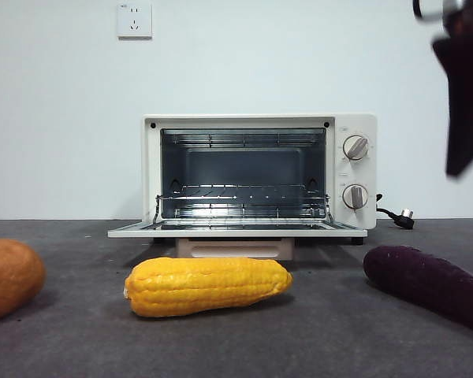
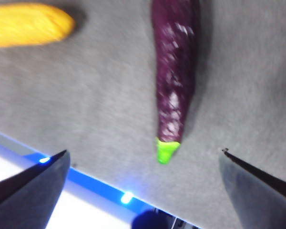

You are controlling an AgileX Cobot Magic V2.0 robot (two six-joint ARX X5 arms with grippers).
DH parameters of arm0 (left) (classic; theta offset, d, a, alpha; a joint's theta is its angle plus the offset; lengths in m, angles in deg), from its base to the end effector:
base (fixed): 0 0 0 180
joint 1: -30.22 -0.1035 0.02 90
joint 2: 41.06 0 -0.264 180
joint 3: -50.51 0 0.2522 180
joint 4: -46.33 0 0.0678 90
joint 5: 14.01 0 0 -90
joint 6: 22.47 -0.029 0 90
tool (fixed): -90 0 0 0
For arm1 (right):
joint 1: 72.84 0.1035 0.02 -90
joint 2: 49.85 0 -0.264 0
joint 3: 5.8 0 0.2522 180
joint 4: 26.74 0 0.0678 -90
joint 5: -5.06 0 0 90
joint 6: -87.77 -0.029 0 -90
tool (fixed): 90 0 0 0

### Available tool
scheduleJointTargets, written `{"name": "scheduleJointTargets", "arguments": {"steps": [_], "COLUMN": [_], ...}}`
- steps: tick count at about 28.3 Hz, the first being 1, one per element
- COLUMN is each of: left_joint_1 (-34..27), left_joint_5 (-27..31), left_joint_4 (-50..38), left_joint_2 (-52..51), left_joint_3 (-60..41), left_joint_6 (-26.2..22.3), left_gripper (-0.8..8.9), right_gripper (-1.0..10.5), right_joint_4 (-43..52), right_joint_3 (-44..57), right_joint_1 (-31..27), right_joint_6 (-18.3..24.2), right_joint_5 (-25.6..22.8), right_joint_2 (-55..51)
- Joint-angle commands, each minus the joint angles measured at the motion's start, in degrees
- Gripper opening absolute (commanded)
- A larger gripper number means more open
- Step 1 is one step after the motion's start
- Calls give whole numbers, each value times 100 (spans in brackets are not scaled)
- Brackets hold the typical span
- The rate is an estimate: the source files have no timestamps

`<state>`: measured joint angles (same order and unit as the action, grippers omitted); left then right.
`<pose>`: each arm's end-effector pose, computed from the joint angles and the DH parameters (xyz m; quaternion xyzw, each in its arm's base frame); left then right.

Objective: Take the eggplant from the table,put the eggplant in the oven

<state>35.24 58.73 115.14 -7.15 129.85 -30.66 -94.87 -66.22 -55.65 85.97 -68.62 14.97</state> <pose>0.0645 -0.0143 0.3926 0.0471 0.1874 -0.2031 0.9599 0.1770 0.0633 0.2318 0.0076 0.5951 0.2231 0.7720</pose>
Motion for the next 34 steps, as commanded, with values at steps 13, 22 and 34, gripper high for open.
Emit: {"name": "scheduleJointTargets", "arguments": {"steps": [13, 22, 34], "left_joint_1": [-11, -11, -11], "left_joint_5": [-26, -28, -24], "left_joint_4": [249, 264, 271], "left_joint_2": [-870, -870, -870], "left_joint_3": [-811, -811, -811], "left_joint_6": [332, 330, 326], "left_gripper": [-6, -6, -6], "right_gripper": [494, 380, -3], "right_joint_4": [949, 1259, 1587], "right_joint_3": [616, 616, 616], "right_joint_1": [411, 920, 1062], "right_joint_6": [-442, -767, -868], "right_joint_5": [-592, -1021, -1235], "right_joint_2": [767, 1349, 1377]}}
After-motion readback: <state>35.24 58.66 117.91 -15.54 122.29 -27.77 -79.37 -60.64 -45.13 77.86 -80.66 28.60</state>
